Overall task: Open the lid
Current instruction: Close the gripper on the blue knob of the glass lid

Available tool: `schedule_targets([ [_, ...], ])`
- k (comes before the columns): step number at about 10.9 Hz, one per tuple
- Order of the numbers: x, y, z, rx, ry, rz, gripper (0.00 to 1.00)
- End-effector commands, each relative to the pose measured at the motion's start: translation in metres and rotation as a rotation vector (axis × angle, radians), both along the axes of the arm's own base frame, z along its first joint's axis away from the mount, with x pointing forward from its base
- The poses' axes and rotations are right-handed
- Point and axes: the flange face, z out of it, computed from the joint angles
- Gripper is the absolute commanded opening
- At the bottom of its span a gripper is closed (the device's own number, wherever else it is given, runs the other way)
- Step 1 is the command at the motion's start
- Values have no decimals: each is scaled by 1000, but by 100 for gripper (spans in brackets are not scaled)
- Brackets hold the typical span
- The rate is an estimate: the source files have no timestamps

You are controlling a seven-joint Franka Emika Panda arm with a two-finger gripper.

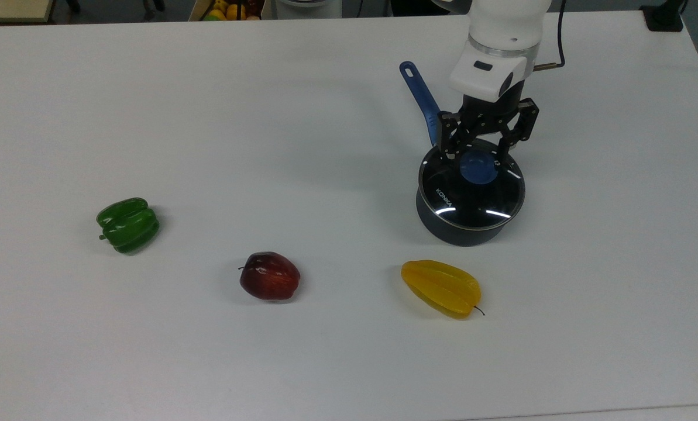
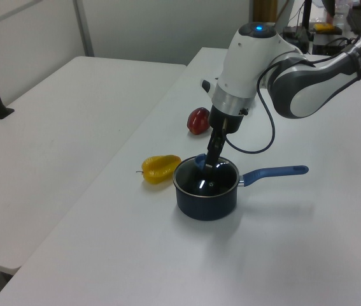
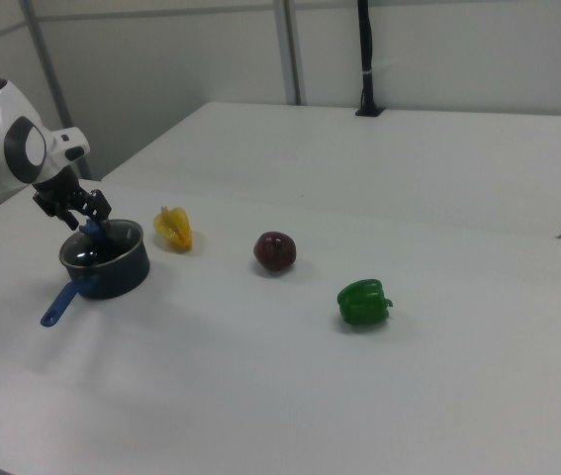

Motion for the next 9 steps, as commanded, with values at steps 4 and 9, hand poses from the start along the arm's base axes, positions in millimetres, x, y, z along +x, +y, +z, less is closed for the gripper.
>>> schedule_targets([
  [4,2,6,4,2,-36,-4,68],
  [9,1,4,8,-1,-36,-5,43],
])
